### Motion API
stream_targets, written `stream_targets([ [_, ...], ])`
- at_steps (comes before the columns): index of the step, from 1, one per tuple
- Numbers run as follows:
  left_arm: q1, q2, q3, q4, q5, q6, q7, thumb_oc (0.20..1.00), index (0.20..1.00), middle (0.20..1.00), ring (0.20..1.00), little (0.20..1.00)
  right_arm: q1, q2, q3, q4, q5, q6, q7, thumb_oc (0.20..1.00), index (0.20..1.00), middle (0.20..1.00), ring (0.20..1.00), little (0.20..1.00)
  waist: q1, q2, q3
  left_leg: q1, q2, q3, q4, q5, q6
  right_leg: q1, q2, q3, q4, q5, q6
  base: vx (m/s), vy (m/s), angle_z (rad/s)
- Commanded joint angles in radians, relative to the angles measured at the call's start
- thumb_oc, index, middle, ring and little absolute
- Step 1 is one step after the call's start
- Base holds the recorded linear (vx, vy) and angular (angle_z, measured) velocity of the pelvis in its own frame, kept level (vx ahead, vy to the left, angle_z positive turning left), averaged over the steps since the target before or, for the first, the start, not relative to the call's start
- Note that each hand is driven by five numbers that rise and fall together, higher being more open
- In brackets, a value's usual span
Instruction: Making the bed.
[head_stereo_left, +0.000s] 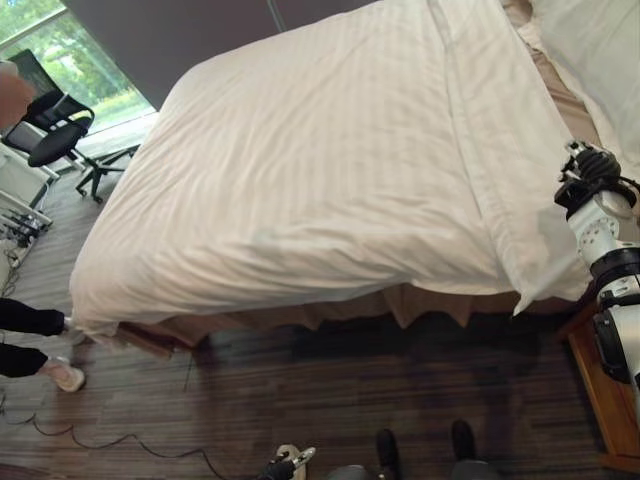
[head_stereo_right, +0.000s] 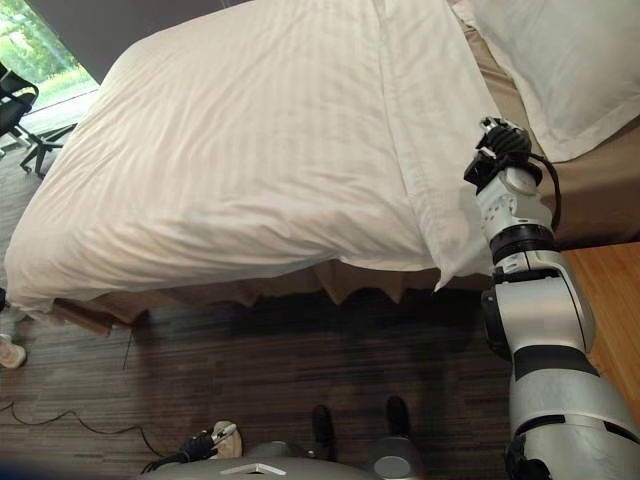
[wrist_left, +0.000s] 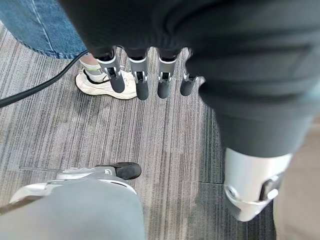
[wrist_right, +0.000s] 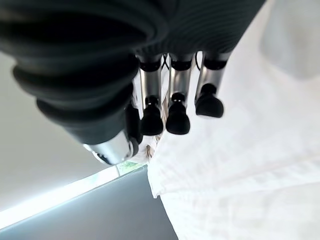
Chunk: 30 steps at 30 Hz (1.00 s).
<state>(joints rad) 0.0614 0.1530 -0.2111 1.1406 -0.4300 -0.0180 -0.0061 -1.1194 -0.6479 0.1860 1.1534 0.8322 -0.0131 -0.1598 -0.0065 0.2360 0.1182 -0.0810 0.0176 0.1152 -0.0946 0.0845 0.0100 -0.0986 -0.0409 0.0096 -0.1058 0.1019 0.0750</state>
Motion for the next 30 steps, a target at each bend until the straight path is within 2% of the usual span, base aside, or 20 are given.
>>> stream_targets([
  [1, -0.103, 0.03, -0.059, 0.049, -0.051, -0.024, 0.007, 1.0, 1.0, 1.0, 1.0, 1.0, -0.182, -0.005, 0.038, 0.081, 0.005, -0.039, 0.014, 0.2, 0.2, 0.2, 0.2, 0.2, 0.047, -0.039, 0.027, 0.059, -0.077, -0.003, 0.007, -0.113, 0.0, -0.017, 0.019, 0.034, 0.019, -0.065, -0.011, -0.01, -0.056, 0.07],
  [7, -0.128, 0.022, -0.105, -0.002, -0.081, -0.034, 0.009, 1.0, 1.0, 1.0, 1.0, 1.0, -0.226, -0.021, 0.035, 0.128, 0.026, -0.033, 0.003, 0.2, 0.2, 0.2, 0.2, 0.2, 0.07, 0.001, 0.054, 0.013, -0.078, -0.005, 0.007, -0.089, -0.01, -0.062, 0.016, 0.026, 0.019, -0.064, -0.013, 0.01, -0.069, 0.06],
  [11, -0.128, 0.019, -0.115, -0.021, -0.09, -0.035, 0.007, 1.0, 1.0, 1.0, 1.0, 1.0, -0.226, -0.022, 0.031, 0.143, 0.028, -0.031, 0.0, 0.2, 0.2, 0.2, 0.2, 0.2, 0.076, 0.007, 0.062, 0.0, -0.076, -0.002, 0.007, -0.084, -0.012, -0.075, 0.017, 0.028, 0.019, -0.063, -0.014, 0.02, -0.065, 0.02],
  [18, -0.125, 0.016, -0.131, -0.085, -0.136, -0.046, 0.005, 1.0, 1.0, 1.0, 1.0, 1.0, -0.224, -0.062, 0.005, 0.154, 0.072, -0.043, 0.0, 0.2, 0.2, 0.2, 0.2, 0.2, 0.098, 0.059, 0.107, -0.066, -0.081, 0.013, 0.007, -0.062, -0.019, -0.148, 0.012, 0.04, 0.019, -0.054, -0.011, 0.01, -0.053, -0.03],
  [19, -0.125, 0.016, -0.131, -0.085, -0.136, -0.046, 0.005, 1.0, 1.0, 1.0, 1.0, 1.0, -0.224, -0.062, 0.005, 0.154, 0.072, -0.043, 0.0, 0.2, 0.2, 0.2, 0.2, 0.2, 0.099, 0.059, 0.106, -0.066, -0.081, 0.013, 0.007, -0.062, -0.019, -0.149, 0.012, 0.041, 0.019, -0.054, -0.011, 0.02, -0.022, -0.07],
  [21, -0.113, 0.002, -0.142, -0.113, -0.141, -0.045, -0.001, 1.0, 1.0, 1.0, 1.0, 1.0, -0.188, -0.093, -0.024, 0.158, 0.1, -0.051, 0.005, 0.2, 0.2, 0.2, 0.2, 0.2, 0.094, 0.077, 0.127, -0.082, -0.083, 0.023, 0.007, -0.056, -0.021, -0.168, 0.01, 0.049, 0.019, -0.05, -0.007, 0.04, -0.021, -0.13],
  [23, -0.111, -0.003, -0.148, -0.12, -0.144, -0.046, 0.0, 1.0, 1.0, 1.0, 1.0, 1.0, -0.172, -0.102, -0.042, 0.168, 0.119, -0.054, 0.004, 0.2, 0.2, 0.2, 0.2, 0.2, 0.093, 0.082, 0.132, -0.085, -0.084, 0.028, 0.007, -0.057, -0.02, -0.173, 0.011, 0.055, 0.019, -0.05, -0.007, 0.04, 0.001, -0.12],
  [24, -0.102, -0.018, -0.156, -0.133, -0.15, -0.045, -0.001, 1.0, 1.0, 1.0, 1.0, 1.0, -0.113, -0.108, -0.101, 0.18, 0.195, -0.069, 0.011, 0.2, 0.2, 0.2, 0.2, 0.2, 0.081, 0.097, 0.148, -0.087, -0.087, 0.036, 0.007, -0.059, -0.019, -0.179, 0.009, 0.064, 0.019, -0.049, -0.003, 0.04, 0.024, -0.11],
  [30, -0.097, -0.034, -0.143, -0.152, -0.171, -0.045, 0.011, 1.0, 1.0, 1.0, 1.0, 1.0, 0.041, -0.065, -0.215, 0.163, 0.291, -0.108, 0.014, 0.2, 0.2, 0.2, 0.2, 0.2, 0.054, 0.11, 0.167, -0.092, -0.092, 0.044, 0.007, -0.066, -0.015, -0.188, 0.008, 0.071, 0.022, -0.046, -0.002, 0.02, 0.03, -0.07],
])
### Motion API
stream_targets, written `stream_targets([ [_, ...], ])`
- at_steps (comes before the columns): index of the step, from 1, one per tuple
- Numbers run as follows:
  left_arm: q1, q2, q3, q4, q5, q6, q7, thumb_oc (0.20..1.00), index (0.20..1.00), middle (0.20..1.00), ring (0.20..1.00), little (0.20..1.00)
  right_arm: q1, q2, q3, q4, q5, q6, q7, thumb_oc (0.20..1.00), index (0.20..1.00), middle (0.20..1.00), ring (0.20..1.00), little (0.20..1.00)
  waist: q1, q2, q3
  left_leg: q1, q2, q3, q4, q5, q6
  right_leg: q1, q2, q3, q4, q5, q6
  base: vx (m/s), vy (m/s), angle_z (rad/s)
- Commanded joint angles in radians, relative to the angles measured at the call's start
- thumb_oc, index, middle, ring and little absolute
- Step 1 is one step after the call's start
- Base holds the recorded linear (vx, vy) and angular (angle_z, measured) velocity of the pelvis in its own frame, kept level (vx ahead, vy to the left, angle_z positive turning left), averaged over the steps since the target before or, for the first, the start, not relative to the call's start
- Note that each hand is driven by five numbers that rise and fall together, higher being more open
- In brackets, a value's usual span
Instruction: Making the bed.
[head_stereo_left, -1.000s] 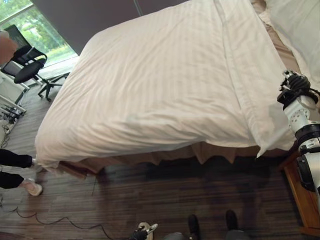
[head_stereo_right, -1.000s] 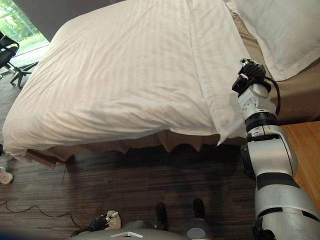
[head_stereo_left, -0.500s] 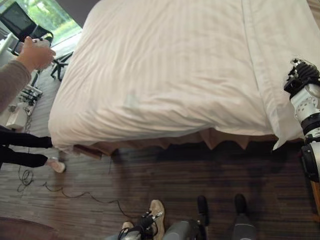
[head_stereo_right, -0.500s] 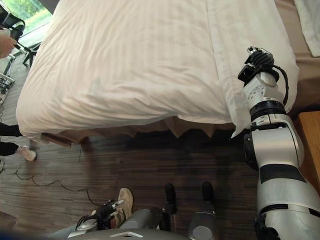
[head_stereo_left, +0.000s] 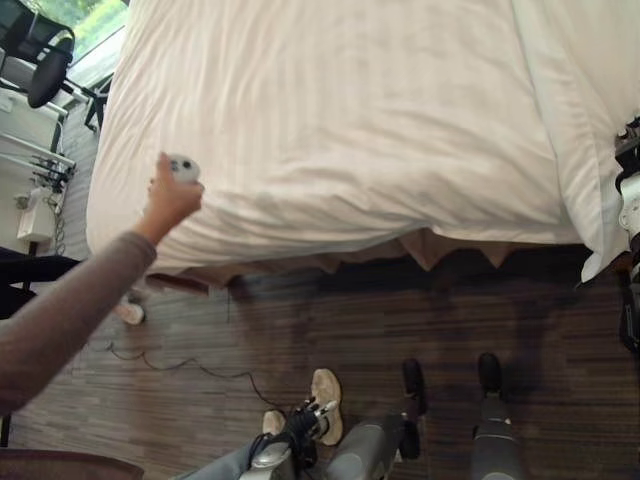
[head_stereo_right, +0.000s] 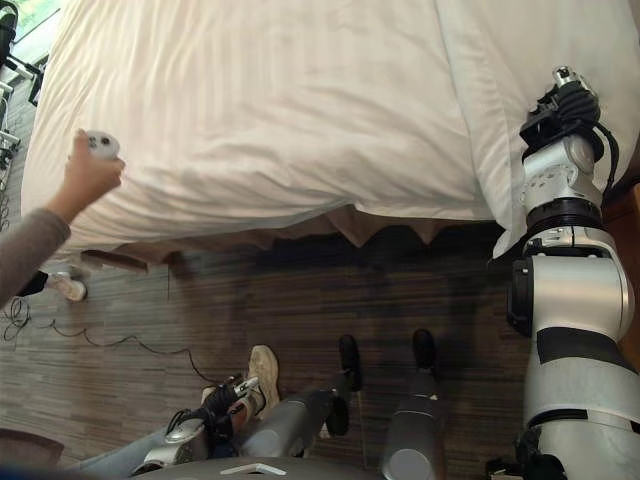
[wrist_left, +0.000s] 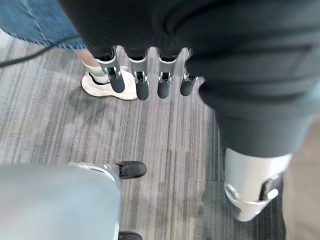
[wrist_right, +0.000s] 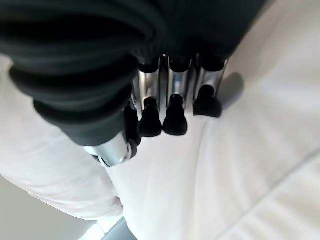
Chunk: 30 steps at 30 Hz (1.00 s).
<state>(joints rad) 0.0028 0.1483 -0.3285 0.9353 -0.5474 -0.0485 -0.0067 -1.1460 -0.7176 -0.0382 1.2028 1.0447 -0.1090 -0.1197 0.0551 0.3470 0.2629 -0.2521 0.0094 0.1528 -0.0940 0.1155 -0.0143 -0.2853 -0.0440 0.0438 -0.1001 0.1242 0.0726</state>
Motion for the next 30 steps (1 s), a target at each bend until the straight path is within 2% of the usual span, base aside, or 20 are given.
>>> stream_targets([
  [1, -0.042, -0.032, -0.023, 0.053, -0.056, -0.015, 0.014, 1.0, 1.0, 1.0, 1.0, 1.0, 0.088, 0.015, 0.003, 0.117, 0.081, -0.016, -0.023, 0.2, 0.2, 0.2, 0.2, 0.2, -0.013, -0.001, 0.026, 0.08, -0.084, 0.007, 0.007, -0.1, 0.01, -0.002, 0.012, 0.038, 0.017, -0.068, 0.001, 0.01, 0.052, -0.04],
  [9, -0.046, -0.046, 0.008, 0.071, -0.063, -0.022, 0.021, 1.0, 1.0, 1.0, 1.0, 1.0, 0.306, 0.078, -0.063, 0.054, 0.099, -0.033, 0.012, 0.2, 0.2, 0.2, 0.2, 0.2, -0.063, -0.008, 0.052, 0.092, -0.089, 0.011, 0.007, -0.113, 0.015, 0.003, 0.01, 0.042, 0.026, -0.072, 0.001, 0.0, 0.046, -0.05],
  [10, -0.049, -0.047, 0.027, 0.086, -0.06, -0.024, 0.025, 1.0, 1.0, 1.0, 1.0, 1.0, 0.375, 0.107, -0.073, 0.016, 0.092, -0.037, 0.017, 0.2, 0.2, 0.2, 0.2, 0.2, -0.079, -0.014, 0.057, 0.098, -0.09, 0.013, 0.007, -0.117, 0.017, 0.005, 0.011, 0.046, 0.032, -0.074, 0.001, -0.01, 0.062, -0.09],
  [14, -0.051, -0.048, 0.054, 0.106, -0.058, -0.026, 0.028, 1.0, 1.0, 1.0, 1.0, 1.0, 0.476, 0.157, -0.072, -0.065, 0.066, -0.048, 0.017, 0.2, 0.2, 0.2, 0.2, 0.2, -0.096, -0.026, 0.059, 0.106, -0.09, 0.017, 0.007, -0.123, 0.021, 0.01, 0.01, 0.048, 0.036, -0.072, 0.002, -0.02, 0.063, -0.04],
  [16, -0.04, -0.054, 0.084, 0.118, -0.05, -0.029, 0.032, 1.0, 1.0, 1.0, 1.0, 1.0, 0.617, 0.232, -0.051, -0.221, 0.005, -0.059, 0.019, 0.2, 0.2, 0.2, 0.2, 0.2, -0.117, -0.051, 0.052, 0.122, -0.088, 0.02, 0.007, -0.133, 0.026, 0.018, 0.012, 0.052, 0.044, -0.071, 0.003, -0.04, 0.1, -0.01],
  [18, -0.037, -0.054, 0.095, 0.121, -0.05, -0.029, 0.032, 1.0, 1.0, 1.0, 1.0, 1.0, 0.649, 0.251, -0.044, -0.261, -0.014, -0.06, 0.018, 0.2, 0.2, 0.2, 0.2, 0.2, -0.12, -0.059, 0.049, 0.129, -0.087, 0.021, 0.007, -0.135, 0.028, 0.022, 0.013, 0.054, 0.048, -0.071, 0.003, -0.03, 0.076, -0.03],
  [26, 0.003, -0.022, 0.197, 0.152, -0.001, -0.021, 0.024, 1.0, 1.0, 1.0, 1.0, 1.0, 0.926, 0.383, 0.016, -0.542, -0.194, -0.035, 0.042, 0.2, 0.2, 0.2, 0.2, 0.2, -0.131, -0.165, -0.018, 0.23, -0.074, 0.034, 0.025, -0.188, 0.049, 0.116, 0.018, 0.056, 0.058, -0.075, 0.017, -0.05, 0.112, -0.07],
  [27, 0.003, -0.022, 0.197, 0.152, -0.001, -0.021, 0.024, 1.0, 1.0, 1.0, 1.0, 1.0, 0.927, 0.383, 0.016, -0.542, -0.194, -0.035, 0.042, 0.2, 0.2, 0.2, 0.2, 0.2, -0.131, -0.165, -0.018, 0.23, -0.074, 0.033, 0.025, -0.188, 0.049, 0.117, 0.018, 0.056, 0.058, -0.075, 0.017, -0.07, 0.142, -0.04],
  [29, 0.021, 0.014, 0.254, 0.146, 0.032, -0.012, 0.016, 1.0, 1.0, 1.0, 1.0, 1.0, 1.023, 0.388, 0.044, -0.65, -0.326, -0.012, 0.056, 0.2, 0.2, 0.2, 0.2, 0.2, -0.127, -0.233, -0.058, 0.283, -0.073, 0.051, 0.04, -0.218, 0.068, 0.161, 0.021, 0.073, 0.06, -0.057, 0.039, -0.12, 0.213, -0.08],
  [30, 0.021, 0.014, 0.254, 0.146, 0.032, -0.012, 0.015, 1.0, 1.0, 1.0, 1.0, 1.0, 1.024, 0.389, 0.044, -0.65, -0.326, -0.012, 0.056, 0.2, 0.2, 0.2, 0.2, 0.2, -0.127, -0.234, -0.057, 0.284, -0.073, 0.051, 0.04, -0.218, 0.068, 0.163, 0.021, 0.074, 0.06, -0.057, 0.039, -0.13, 0.204, -0.05],
])
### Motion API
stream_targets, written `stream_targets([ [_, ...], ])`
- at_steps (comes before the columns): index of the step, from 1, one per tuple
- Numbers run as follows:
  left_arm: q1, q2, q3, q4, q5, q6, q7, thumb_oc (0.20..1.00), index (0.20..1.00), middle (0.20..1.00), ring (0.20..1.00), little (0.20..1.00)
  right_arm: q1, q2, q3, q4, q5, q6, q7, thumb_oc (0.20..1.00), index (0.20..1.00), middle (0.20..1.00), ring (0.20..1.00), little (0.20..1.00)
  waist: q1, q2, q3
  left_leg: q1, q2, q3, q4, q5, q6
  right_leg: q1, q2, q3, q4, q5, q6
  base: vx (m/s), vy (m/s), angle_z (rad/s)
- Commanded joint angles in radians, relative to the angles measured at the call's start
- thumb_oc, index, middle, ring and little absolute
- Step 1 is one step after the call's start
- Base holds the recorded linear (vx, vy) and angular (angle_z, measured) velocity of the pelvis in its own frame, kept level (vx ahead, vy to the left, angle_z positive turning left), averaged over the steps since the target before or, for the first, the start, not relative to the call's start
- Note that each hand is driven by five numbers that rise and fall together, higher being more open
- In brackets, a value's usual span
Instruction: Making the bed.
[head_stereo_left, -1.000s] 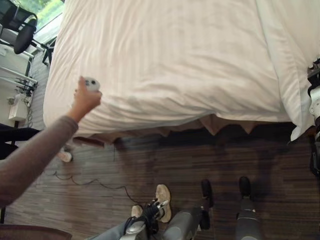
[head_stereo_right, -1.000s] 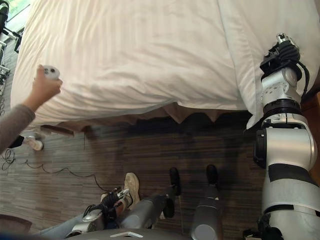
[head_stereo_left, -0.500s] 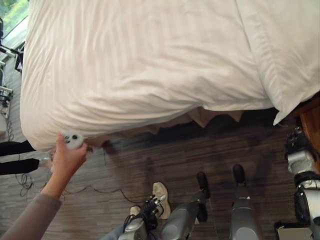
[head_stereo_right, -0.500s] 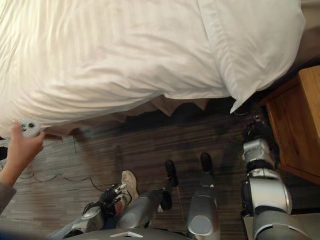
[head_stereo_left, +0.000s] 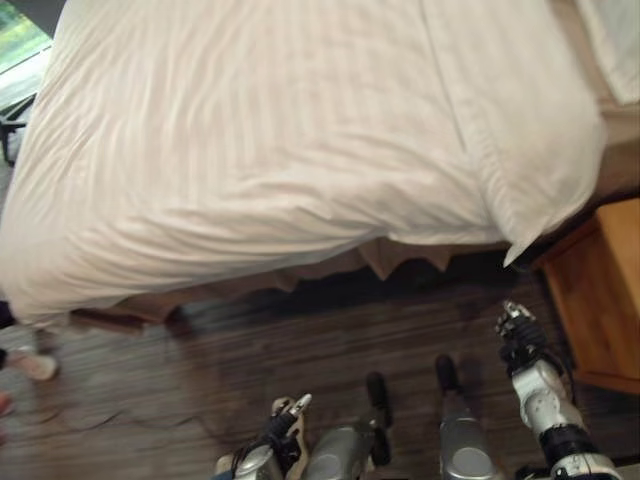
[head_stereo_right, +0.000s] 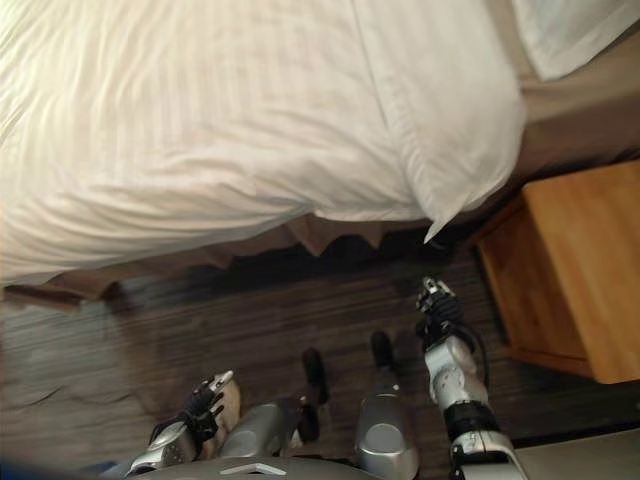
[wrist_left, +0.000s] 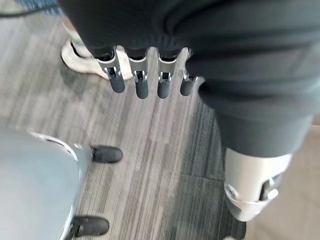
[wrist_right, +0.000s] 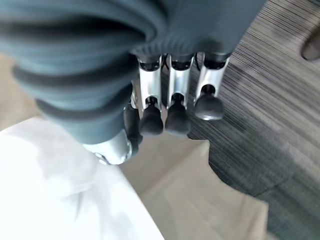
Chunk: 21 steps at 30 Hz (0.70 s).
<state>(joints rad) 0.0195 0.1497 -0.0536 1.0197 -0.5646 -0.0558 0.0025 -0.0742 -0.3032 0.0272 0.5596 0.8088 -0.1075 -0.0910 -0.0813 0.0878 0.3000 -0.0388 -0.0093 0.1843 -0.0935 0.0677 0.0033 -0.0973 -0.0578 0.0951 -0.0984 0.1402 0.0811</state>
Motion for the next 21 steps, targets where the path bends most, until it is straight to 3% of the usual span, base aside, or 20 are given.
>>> stream_targets([
  [1, 0.004, 0.017, -0.008, 0.06, 0.063, -0.003, 0.008, 1.0, 1.0, 1.0, 1.0, 1.0, -0.027, -0.019, -0.021, -0.043, -0.116, -0.014, 0.034, 0.2, 0.2, 0.2, 0.2, 0.2, 0.006, 0.012, -0.101, 0.082, -0.055, 0.029, 0.041, -0.175, 0.054, -0.018, 0.035, 0.029, 0.057, -0.065, 0.038, -0.06, 0.082, -0.06],
  [2, 0.005, 0.017, -0.008, 0.059, 0.063, -0.003, 0.008, 1.0, 1.0, 1.0, 1.0, 1.0, -0.026, -0.018, -0.021, -0.044, -0.117, -0.013, 0.033, 0.2, 0.2, 0.2, 0.2, 0.2, 0.007, 0.011, -0.1, 0.083, -0.055, 0.03, 0.04, -0.176, 0.054, -0.017, 0.035, 0.03, 0.056, -0.065, 0.038, -0.26, 0.304, -0.29],
  [3, -0.004, 0.051, 0.014, 0.049, 0.111, -0.001, 0.003, 1.0, 1.0, 1.0, 1.0, 1.0, 0.026, -0.024, -0.027, -0.116, -0.224, -0.008, 0.036, 0.2, 0.2, 0.2, 0.2, 0.2, -0.002, -0.03, -0.114, 0.108, -0.06, 0.046, 0.038, -0.183, 0.07, -0.01, 0.032, 0.044, 0.055, -0.031, 0.066, -0.28, 0.306, -0.37],
  [6, -0.023, 0.078, 0.033, 0.06, 0.16, -0.005, 0.009, 1.0, 1.0, 1.0, 1.0, 1.0, 0.066, -0.016, -0.045, -0.151, -0.285, -0.015, 0.022, 0.2, 0.2, 0.2, 0.2, 0.2, -0.012, -0.053, -0.103, 0.128, -0.063, 0.068, 0.025, -0.176, 0.082, -0.025, 0.035, 0.044, 0.106, 0.001, 0.099, -0.23, 0.214, -0.38],
  [7, -0.024, 0.078, 0.033, 0.061, 0.16, -0.005, 0.009, 1.0, 1.0, 1.0, 1.0, 1.0, 0.066, -0.015, -0.045, -0.152, -0.286, -0.014, 0.021, 0.278, 0.278, 0.278, 0.278, 0.278, -0.012, -0.053, -0.102, 0.129, -0.063, 0.068, 0.025, -0.175, 0.082, -0.025, 0.035, 0.044, 0.11, -0.001, 0.099, -0.25, 0.177, -0.38],
  [8, -0.035, 0.086, 0.034, 0.065, 0.174, -0.006, 0.012, 1.0, 1.0, 1.0, 1.0, 1.0, 0.074, -0.006, -0.046, -0.151, -0.293, -0.017, 0.018, 0.598, 0.598, 0.598, 0.598, 0.598, -0.016, -0.057, -0.094, 0.134, -0.057, 0.068, 0.024, -0.172, 0.083, -0.036, 0.04, 0.032, 0.172, -0.024, 0.102, -0.21, 0.109, -0.27],
  [9, -0.047, 0.098, 0.045, 0.059, 0.181, -0.008, 0.02, 1.0, 1.0, 1.0, 1.0, 1.0, 0.097, 0.01, -0.042, -0.155, -0.296, -0.017, 0.024, 1.0, 1.0, 1.0, 1.0, 1.0, -0.023, -0.062, -0.087, 0.147, -0.045, 0.055, 0.023, -0.166, 0.085, -0.04, 0.047, 0.002, 0.279, -0.074, 0.089, -0.21, 0.108, -0.13],
  [13, -0.048, 0.115, 0.058, 0.038, 0.17, -0.01, 0.021, 1.0, 1.0, 1.0, 1.0, 1.0, 0.129, 0.011, -0.044, -0.172, -0.327, -0.009, 0.026, 1.0, 1.0, 1.0, 1.0, 1.0, -0.031, -0.077, -0.118, 0.156, -0.045, 0.014, 0.021, -0.164, 0.085, -0.016, 0.052, -0.017, 0.367, -0.125, 0.057, -0.11, 0.035, 0.21],
  [17, -0.022, 0.103, 0.071, 0.029, 0.184, -0.016, 0.029, 1.0, 1.0, 1.0, 1.0, 1.0, 0.129, 0.033, -0.039, -0.156, -0.318, -0.018, 0.018, 1.0, 1.0, 1.0, 1.0, 1.0, 0.004, -0.101, -0.196, 0.163, -0.058, -0.001, 0.016, -0.172, 0.086, 0.101, 0.039, -0.026, 0.157, -0.135, 0.05, -0.05, 0.002, 0.34],
  [21, 0.006, 0.077, 0.079, 0.017, 0.174, -0.012, 0.034, 1.0, 1.0, 1.0, 1.0, 1.0, 0.134, 0.036, -0.049, -0.189, -0.322, -0.025, 0.012, 1.0, 1.0, 1.0, 1.0, 1.0, 0.023, -0.11, -0.215, 0.176, -0.056, -0.003, 0.018, -0.173, 0.089, 0.107, 0.044, -0.024, 0.17, -0.115, 0.054, -0.02, -0.047, -0.02],
])
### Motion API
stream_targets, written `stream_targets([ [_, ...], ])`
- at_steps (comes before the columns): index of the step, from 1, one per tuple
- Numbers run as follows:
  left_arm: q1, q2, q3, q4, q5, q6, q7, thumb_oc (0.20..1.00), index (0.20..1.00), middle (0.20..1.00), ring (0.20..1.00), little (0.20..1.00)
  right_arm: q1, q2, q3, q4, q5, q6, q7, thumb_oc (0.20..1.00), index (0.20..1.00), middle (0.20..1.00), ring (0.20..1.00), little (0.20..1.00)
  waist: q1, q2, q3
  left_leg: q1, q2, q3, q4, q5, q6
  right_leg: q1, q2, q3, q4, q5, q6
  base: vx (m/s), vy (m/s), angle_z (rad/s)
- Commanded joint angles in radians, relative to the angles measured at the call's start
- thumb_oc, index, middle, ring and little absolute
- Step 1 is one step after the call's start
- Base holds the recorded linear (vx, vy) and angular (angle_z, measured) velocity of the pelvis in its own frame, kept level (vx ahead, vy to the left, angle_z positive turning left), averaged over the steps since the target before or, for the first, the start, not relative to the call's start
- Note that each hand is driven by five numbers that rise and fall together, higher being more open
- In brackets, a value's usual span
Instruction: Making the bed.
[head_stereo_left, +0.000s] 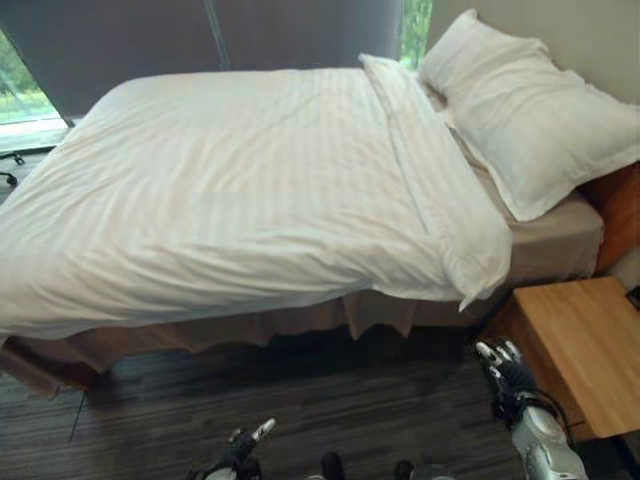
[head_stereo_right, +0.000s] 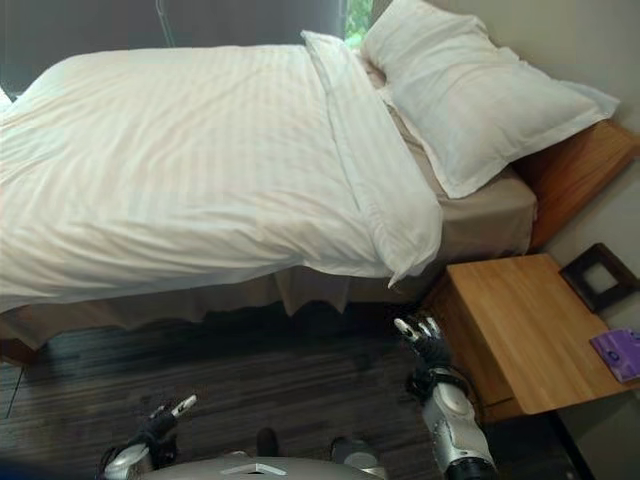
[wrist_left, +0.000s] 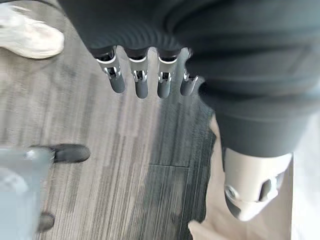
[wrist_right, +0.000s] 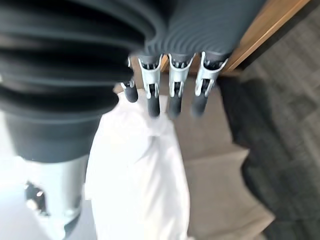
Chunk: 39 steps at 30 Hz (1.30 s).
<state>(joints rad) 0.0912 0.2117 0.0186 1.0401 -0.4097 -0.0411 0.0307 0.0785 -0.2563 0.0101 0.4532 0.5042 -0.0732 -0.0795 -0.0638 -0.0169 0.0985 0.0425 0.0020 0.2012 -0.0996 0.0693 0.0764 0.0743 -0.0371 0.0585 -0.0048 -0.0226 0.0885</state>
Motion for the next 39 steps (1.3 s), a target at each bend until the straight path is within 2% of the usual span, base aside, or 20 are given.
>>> stream_targets([
  [1, -0.056, 0.006, 0.001, -0.006, 0.024, -0.025, 0.002, 1.0, 1.0, 1.0, 1.0, 1.0, -0.005, -0.009, -0.033, -0.095, -0.021, -0.061, 0.006, 1.0, 1.0, 1.0, 1.0, 1.0, 0.007, -0.008, -0.016, 0.101, -0.067, -0.026, 0.023, -0.176, 0.017, -0.057, 0.023, 0.009, 0.079, 0.043, 0.044, -0.01, -0.061, 0.01],
  [5, -0.026, -0.011, -0.048, -0.035, 0.082, -0.024, -0.028, 1.0, 1.0, 1.0, 1.0, 1.0, 0.043, 0.0, -0.046, -0.095, -0.034, -0.062, 0.018, 1.0, 1.0, 1.0, 1.0, 1.0, 0.012, -0.01, -0.031, 0.107, -0.066, -0.054, 0.018, -0.169, 0.011, -0.018, 0.019, -0.029, 0.04, 0.004, 0.022, -0.03, -0.075, 0.16],
  [13, 0.042, 0.014, -0.021, -0.158, 0.018, -0.032, -0.029, 1.0, 1.0, 1.0, 1.0, 1.0, 0.097, -0.001, -0.055, -0.104, -0.045, -0.06, 0.03, 1.0, 1.0, 1.0, 1.0, 1.0, 0.063, -0.02, -0.046, 0.085, -0.059, -0.161, 0.012, -0.132, -0.016, 0.022, 0.017, -0.136, 0.006, -0.041, -0.013, -0.05, -0.15, 0.44],
  [17, 0.07, 0.04, 0.003, -0.265, -0.032, -0.047, -0.009, 1.0, 1.0, 1.0, 1.0, 1.0, 0.085, -0.023, -0.029, -0.114, -0.06, -0.066, 0.043, 1.0, 1.0, 1.0, 1.0, 1.0, 0.113, -0.033, -0.019, 0.034, -0.055, -0.254, 0.032, -0.093, -0.037, 0.02, 0.019, -0.218, 0.001, -0.061, -0.035, -0.13, -0.231, 0.73],
  [18, 0.064, 0.047, 0.008, -0.288, -0.055, -0.059, -0.009, 1.0, 1.0, 1.0, 1.0, 1.0, 0.078, -0.044, -0.015, -0.109, -0.075, -0.068, 0.047, 1.0, 1.0, 1.0, 1.0, 1.0, 0.141, -0.036, 0.002, -0.002, -0.06, -0.312, 0.037, -0.064, -0.055, 0.014, 0.017, -0.272, -0.005, -0.063, -0.043, -0.17, -0.187, 1.46],
  [19, 0.064, 0.047, 0.008, -0.288, -0.055, -0.059, -0.009, 1.0, 1.0, 1.0, 1.0, 1.0, 0.078, -0.044, -0.015, -0.108, -0.075, -0.069, 0.048, 1.0, 1.0, 1.0, 1.0, 1.0, 0.137, -0.037, 0.001, -0.004, -0.06, -0.316, 0.037, -0.063, -0.055, 0.013, 0.017, -0.276, -0.005, -0.064, -0.043, -0.19, -0.176, 1.9],
  [20, 0.056, 0.049, 0.01, -0.299, -0.072, -0.058, -0.003, 1.0, 1.0, 1.0, 1.0, 1.0, 0.073, -0.061, -0.006, -0.109, -0.094, -0.07, 0.054, 1.0, 1.0, 1.0, 1.0, 1.0, 0.149, -0.037, 0.008, -0.023, -0.065, -0.348, 0.03, -0.039, -0.072, 0.009, 0.015, -0.312, -0.01, -0.065, -0.044, -0.29, -0.056, 1.66],
  [21, 0.026, 0.046, 0.008, -0.31, -0.089, -0.065, 0.017, 1.0, 1.0, 1.0, 1.0, 1.0, 0.052, -0.092, -0.014, -0.118, -0.128, -0.074, 0.028, 1.0, 1.0, 1.0, 1.0, 1.0, 0.144, -0.044, 0.038, -0.089, -0.05, -0.257, 0.112, -0.06, -0.07, -0.025, -0.018, -0.39, 0.021, -0.072, -0.047, -0.38, -0.039, 1.08],
  [22, 0.018, 0.037, 0.006, -0.325, -0.095, -0.067, 0.016, 1.0, 1.0, 1.0, 1.0, 1.0, 0.043, -0.1, -0.012, -0.118, -0.136, -0.07, 0.017, 1.0, 1.0, 1.0, 1.0, 1.0, 0.139, -0.052, 0.038, -0.096, -0.017, -0.154, 0.171, -0.108, -0.059, -0.04, -0.034, -0.419, 0.024, -0.067, -0.048, -0.36, 0.026, 1.5],
  [23, 0.018, 0.024, 0.004, -0.342, -0.099, -0.071, 0.008, 1.0, 1.0, 1.0, 1.0, 1.0, 0.041, -0.092, -0.012, -0.109, -0.124, -0.066, 0.014, 1.0, 1.0, 1.0, 1.0, 1.0, 0.143, -0.056, 0.041, -0.072, 0.027, -0.093, 0.247, -0.172, -0.068, -0.025, -0.04, -0.435, 0.001, -0.068, -0.048, -0.14, 0.032, 1.83],
  [24, 0.018, 0.024, 0.004, -0.342, -0.099, -0.071, 0.008, 1.0, 1.0, 1.0, 1.0, 1.0, 0.041, -0.092, -0.013, -0.109, -0.124, -0.067, 0.014, 1.0, 1.0, 1.0, 1.0, 1.0, 0.143, -0.056, 0.042, -0.072, 0.027, -0.093, 0.25, -0.173, -0.068, -0.023, -0.04, -0.436, -0.001, -0.067, -0.048, -0.07, 0.047, 1.9],
  [25, 0.02, 0.019, 0.0, -0.35, -0.104, -0.071, 0.005, 1.0, 1.0, 1.0, 1.0, 1.0, 0.046, -0.085, -0.018, -0.109, -0.117, -0.066, 0.015, 1.0, 1.0, 1.0, 1.0, 1.0, 0.142, -0.056, 0.041, -0.058, 0.039, -0.082, 0.267, -0.181, -0.075, -0.015, -0.043, -0.451, -0.009, -0.064, -0.048, -0.05, 0.145, 0.75],
  [26, 0.016, 0.015, -0.009, -0.359, -0.104, -0.07, 0.007, 1.0, 1.0, 1.0, 1.0, 1.0, 0.056, -0.072, -0.023, -0.108, -0.108, -0.063, 0.013, 1.0, 1.0, 1.0, 1.0, 1.0, 0.137, -0.049, 0.031, -0.013, 0.076, -0.049, 0.277, -0.18, -0.089, -0.008, -0.054, -0.484, -0.008, -0.063, -0.045, -0.05, 0.144, 0.26],
  [27, 0.017, 0.015, -0.01, -0.36, -0.104, -0.07, 0.007, 1.0, 1.0, 1.0, 1.0, 1.0, 0.056, -0.072, -0.023, -0.108, -0.108, -0.063, 0.013, 1.0, 1.0, 1.0, 1.0, 1.0, 0.136, -0.049, 0.031, -0.012, 0.076, -0.049, 0.276, -0.179, -0.09, -0.007, -0.054, -0.484, -0.008, -0.063, -0.045, -0.04, 0.201, 0.21],
  [30, 0.019, 0.004, -0.014, -0.373, -0.101, -0.061, 0.01, 1.0, 1.0, 1.0, 1.0, 1.0, 0.076, -0.06, -0.01, -0.121, -0.147, -0.047, 0.015, 1.0, 1.0, 1.0, 1.0, 1.0, 0.117, -0.021, 0.007, 0.077, 0.099, 0.013, 0.17, -0.182, -0.107, -0.011, -0.077, -0.544, 0.005, -0.056, -0.025, -0.07, 0.31, 0.82],
  [32, 0.008, 0.001, -0.026, -0.372, -0.079, -0.056, 0.008, 1.0, 1.0, 1.0, 1.0, 1.0, 0.078, -0.059, -0.004, -0.128, -0.175, -0.041, 0.01, 1.0, 1.0, 1.0, 1.0, 1.0, 0.103, -0.004, -0.002, 0.086, 0.079, 0.022, 0.059, -0.164, -0.101, -0.029, -0.094, -0.568, 0.009, -0.025, -0.006, -0.14, 0.434, 0.31],
  [34, 0.008, 0.004, -0.027, -0.38, -0.073, -0.055, 0.008, 1.0, 1.0, 1.0, 1.0, 1.0, 0.078, -0.058, -0.003, -0.13, -0.178, -0.034, 0.006, 1.0, 1.0, 1.0, 1.0, 1.0, 0.099, 0.003, -0.007, 0.092, 0.072, 0.024, 0.025, -0.164, -0.097, -0.036, -0.099, -0.57, 0.012, -0.017, 0.002, -0.08, 0.344, 0.4],
  [36, 0.009, 0.026, -0.029, -0.395, -0.058, -0.055, 0.015, 1.0, 1.0, 1.0, 1.0, 1.0, 0.065, -0.022, -0.001, -0.107, -0.171, -0.032, -0.015, 1.0, 1.0, 1.0, 1.0, 1.0, 0.1, 0.014, 0.01, 0.1, 0.026, 0.01, 0.021, -0.194, -0.051, -0.052, -0.134, -0.528, 0.007, 0.061, 0.047, -0.1, 0.624, 0.15],
  [38, 0.008, 0.036, -0.022, -0.39, -0.056, -0.055, 0.017, 1.0, 1.0, 1.0, 1.0, 1.0, 0.065, -0.006, 0.001, -0.111, -0.16, -0.035, -0.014, 1.0, 1.0, 1.0, 1.0, 1.0, 0.096, 0.019, 0.016, 0.105, 0.012, 0.01, 0.013, -0.198, -0.037, -0.061, -0.147, -0.514, 0.024, 0.075, 0.059, -0.07, 0.404, -0.06],
  [39, 0.002, 0.051, -0.024, -0.377, -0.03, -0.056, 0.022, 1.0, 1.0, 1.0, 1.0, 1.0, 0.065, 0.001, 0.009, -0.103, -0.161, -0.039, -0.014, 1.0, 1.0, 1.0, 1.0, 1.0, 0.085, 0.022, 0.031, 0.097, 0.005, 0.004, 0.026, -0.204, -0.022, -0.091, -0.154, -0.462, 0.086, 0.073, 0.062, -0.13, 0.391, -0.2],
])
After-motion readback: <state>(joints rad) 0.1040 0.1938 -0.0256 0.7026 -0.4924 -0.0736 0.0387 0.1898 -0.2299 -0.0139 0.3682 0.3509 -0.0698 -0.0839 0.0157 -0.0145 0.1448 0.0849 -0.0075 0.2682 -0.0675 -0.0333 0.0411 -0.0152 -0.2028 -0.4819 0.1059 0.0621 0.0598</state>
